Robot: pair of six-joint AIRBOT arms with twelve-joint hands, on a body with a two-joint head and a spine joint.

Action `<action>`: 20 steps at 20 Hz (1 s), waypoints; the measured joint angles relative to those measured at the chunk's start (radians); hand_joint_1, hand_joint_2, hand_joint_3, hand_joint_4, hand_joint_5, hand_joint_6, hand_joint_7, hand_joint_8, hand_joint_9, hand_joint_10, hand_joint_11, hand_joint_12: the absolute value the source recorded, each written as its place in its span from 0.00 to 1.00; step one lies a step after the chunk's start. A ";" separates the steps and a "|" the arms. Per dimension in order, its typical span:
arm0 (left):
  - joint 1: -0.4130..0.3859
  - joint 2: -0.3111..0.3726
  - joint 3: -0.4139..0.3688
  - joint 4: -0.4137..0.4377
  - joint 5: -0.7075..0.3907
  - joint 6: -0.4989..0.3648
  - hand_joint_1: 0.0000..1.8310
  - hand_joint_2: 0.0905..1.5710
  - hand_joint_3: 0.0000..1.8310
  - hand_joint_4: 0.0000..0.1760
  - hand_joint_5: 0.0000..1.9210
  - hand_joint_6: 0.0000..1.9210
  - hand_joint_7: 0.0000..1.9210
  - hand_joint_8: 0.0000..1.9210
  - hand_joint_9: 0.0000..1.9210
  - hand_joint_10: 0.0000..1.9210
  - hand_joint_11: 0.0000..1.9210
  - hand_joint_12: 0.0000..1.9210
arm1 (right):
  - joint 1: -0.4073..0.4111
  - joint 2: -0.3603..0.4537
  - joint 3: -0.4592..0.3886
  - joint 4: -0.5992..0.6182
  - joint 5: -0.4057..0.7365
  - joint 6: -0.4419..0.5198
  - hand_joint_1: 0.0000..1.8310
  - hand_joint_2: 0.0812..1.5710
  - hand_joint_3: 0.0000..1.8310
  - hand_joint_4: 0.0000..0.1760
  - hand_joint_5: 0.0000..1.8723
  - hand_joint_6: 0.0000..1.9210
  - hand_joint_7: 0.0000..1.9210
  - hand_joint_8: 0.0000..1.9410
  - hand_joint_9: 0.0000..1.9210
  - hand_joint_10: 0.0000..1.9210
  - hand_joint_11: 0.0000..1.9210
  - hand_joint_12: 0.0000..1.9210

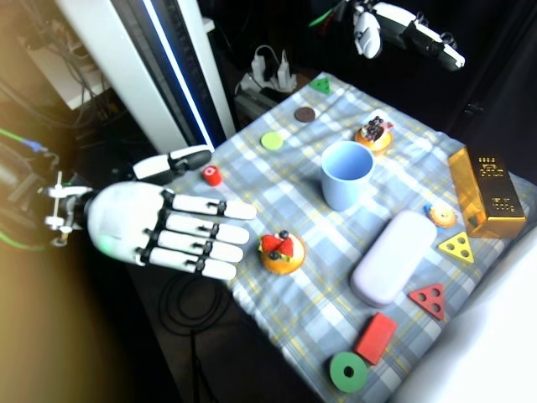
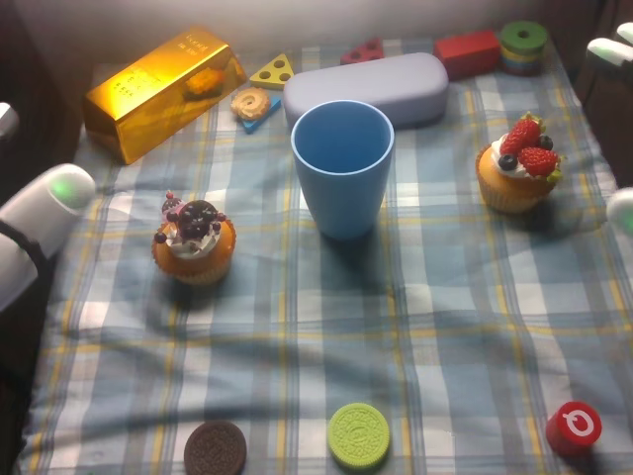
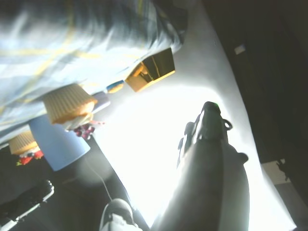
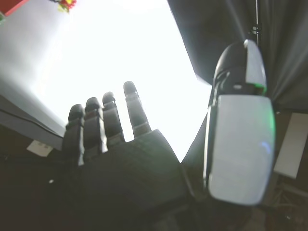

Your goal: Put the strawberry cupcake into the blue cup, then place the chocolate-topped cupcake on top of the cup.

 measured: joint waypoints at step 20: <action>0.000 -0.001 0.001 0.000 0.001 -0.001 0.00 0.59 0.00 0.43 0.07 0.00 0.06 0.00 0.01 0.00 0.00 0.00 | 0.257 -0.136 0.257 -0.243 -0.429 0.116 0.19 0.51 0.00 0.80 0.03 0.00 0.14 0.00 0.03 0.01 0.00 0.00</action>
